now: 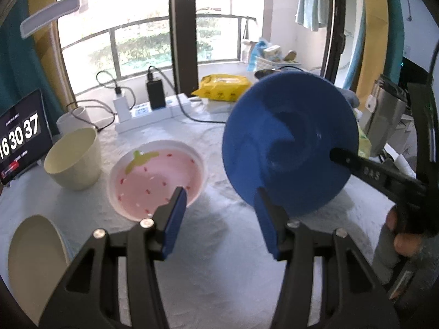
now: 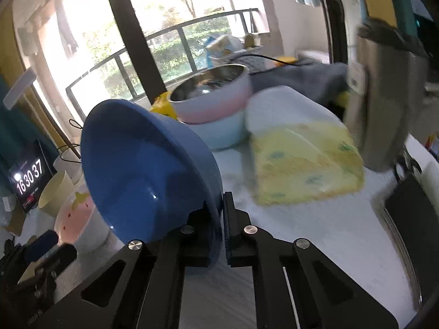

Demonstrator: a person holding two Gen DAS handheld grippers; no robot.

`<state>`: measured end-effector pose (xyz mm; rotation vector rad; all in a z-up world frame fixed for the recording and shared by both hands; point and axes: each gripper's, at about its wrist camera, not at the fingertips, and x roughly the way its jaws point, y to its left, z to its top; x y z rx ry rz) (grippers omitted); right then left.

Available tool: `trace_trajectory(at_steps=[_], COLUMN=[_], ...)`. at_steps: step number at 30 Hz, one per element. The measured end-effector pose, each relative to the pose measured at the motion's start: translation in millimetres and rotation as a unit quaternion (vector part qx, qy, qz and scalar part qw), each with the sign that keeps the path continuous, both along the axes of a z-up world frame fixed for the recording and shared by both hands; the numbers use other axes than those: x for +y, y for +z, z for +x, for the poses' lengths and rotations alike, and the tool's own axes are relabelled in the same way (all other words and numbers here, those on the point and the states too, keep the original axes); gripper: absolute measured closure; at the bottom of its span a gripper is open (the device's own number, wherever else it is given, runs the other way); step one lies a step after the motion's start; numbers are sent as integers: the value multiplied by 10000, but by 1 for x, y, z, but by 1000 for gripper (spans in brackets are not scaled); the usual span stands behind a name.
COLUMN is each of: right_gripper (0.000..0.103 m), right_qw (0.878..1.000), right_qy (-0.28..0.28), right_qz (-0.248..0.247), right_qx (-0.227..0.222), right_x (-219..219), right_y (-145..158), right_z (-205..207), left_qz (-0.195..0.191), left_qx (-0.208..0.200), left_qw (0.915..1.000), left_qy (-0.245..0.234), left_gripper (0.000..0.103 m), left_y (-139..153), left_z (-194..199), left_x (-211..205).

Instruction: Organize plates and bowls

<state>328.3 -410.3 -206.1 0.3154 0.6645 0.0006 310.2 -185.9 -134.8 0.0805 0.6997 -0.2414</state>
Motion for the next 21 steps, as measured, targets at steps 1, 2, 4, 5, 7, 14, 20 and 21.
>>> trace_trajectory(at_steps=[1,2,4,5,7,14,20,21], right_gripper=[97,97,97,97,97,97,96,96], right_qw=[10000,10000,10000,9999,9997,9987,9974,9973], right_qy=[-11,-14,-11,1,53,161,247,253], right_qz=[14,30,93,156,208,467,666,685], right_qx=[-15,-21,-23,-25,-68,-106,-91,-89], right_x=[-4,-8,-16,-19,-26,-42,-41,-41], right_y=[-1,-2,-5,-6,-8,-16,-20,-20], right_z=[-3,-6,-8,-9,-12,-11,-6,-6], left_qz=[-6,-28,61,151,113,102,20,-3], left_qx=[-46,-146,-345,-332,-356,-98,52,55], left_qw=[10000,9999,9993,9992,9990,9997,9994,9993], left_qy=[-31,-87,-144,-163,-250,-201,-333,-359], left_gripper=[51,51,51,51,51,51,53,62], left_y=[0,-1,-4,-7,-10,-27,-37,-38], left_z=[-1,-1,0,3,7,34,42,43], left_x=[-4,-10,-21,-27,-35,-55,-64,-66])
